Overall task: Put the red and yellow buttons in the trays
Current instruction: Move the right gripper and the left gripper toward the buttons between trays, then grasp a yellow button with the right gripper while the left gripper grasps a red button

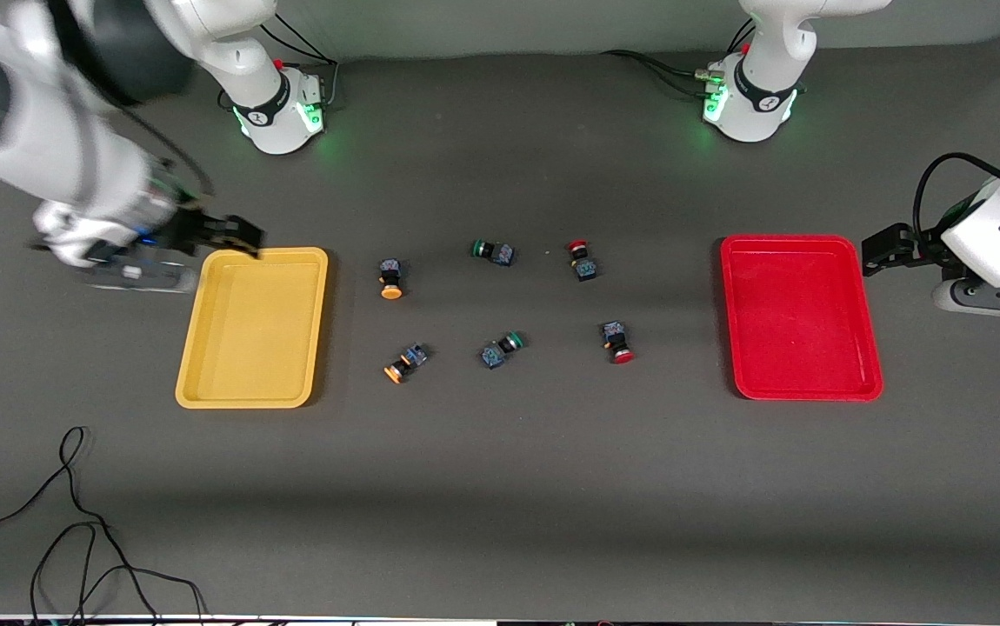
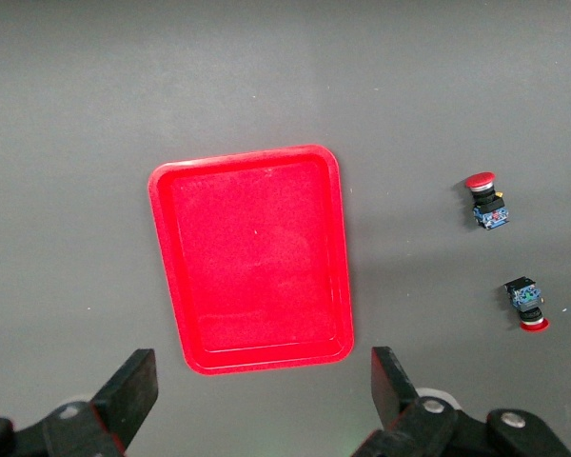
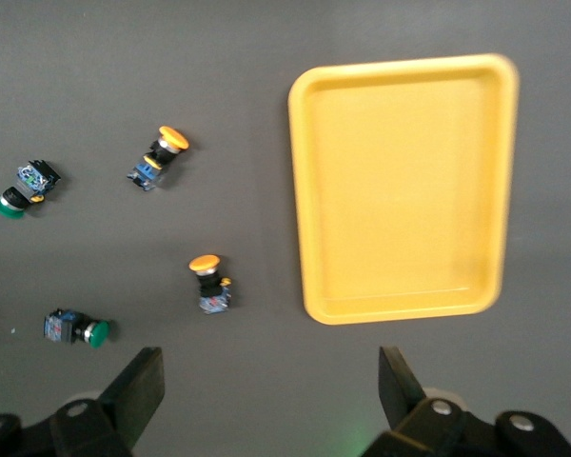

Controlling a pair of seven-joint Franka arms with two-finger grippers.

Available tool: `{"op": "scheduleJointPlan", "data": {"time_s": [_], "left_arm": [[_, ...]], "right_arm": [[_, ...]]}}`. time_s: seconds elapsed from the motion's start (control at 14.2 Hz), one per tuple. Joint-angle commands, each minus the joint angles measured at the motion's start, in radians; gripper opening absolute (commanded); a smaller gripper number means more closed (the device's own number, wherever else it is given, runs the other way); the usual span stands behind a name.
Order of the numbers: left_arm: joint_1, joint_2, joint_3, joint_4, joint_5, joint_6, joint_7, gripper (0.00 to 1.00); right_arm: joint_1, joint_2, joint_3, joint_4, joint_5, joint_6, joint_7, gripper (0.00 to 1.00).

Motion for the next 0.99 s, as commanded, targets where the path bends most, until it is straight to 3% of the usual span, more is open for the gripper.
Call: {"op": "scheduleJointPlan", "data": {"time_s": [0.0, 0.21, 0.35, 0.49, 0.71, 0.92], "left_arm": [[-0.022, -0.009, 0.009, -0.004, -0.003, 0.0, 0.0, 1.0], [-0.033, -0.031, -0.058, -0.013, -0.023, -0.022, -0.153, 1.0], [-0.037, -0.038, -0.151, -0.031, -0.041, -0.033, -0.322, 1.0], [-0.037, -0.066, -0.257, -0.088, -0.051, 0.007, -0.447, 1.0], [-0.065, -0.063, -0.421, -0.171, -0.06, 0.137, -0.78, 1.0], [-0.166, -0.065, -0.442, -0.332, -0.048, 0.316, -0.952, 1.0]], "right_arm": [[0.107, -0.005, -0.005, -0.159, 0.008, 0.167, 0.166, 1.0], [0.181, 0.016, -0.004, -0.297, -0.001, 0.333, 0.211, 1.0], [0.229, 0.059, -0.002, -0.406, -0.004, 0.532, 0.262, 1.0], [0.253, 0.146, -0.002, -0.428, -0.004, 0.632, 0.302, 1.0], [0.316, 0.259, -0.002, -0.465, -0.006, 0.819, 0.392, 1.0], [0.326, 0.323, -0.004, -0.497, -0.007, 0.93, 0.397, 1.0]]}}
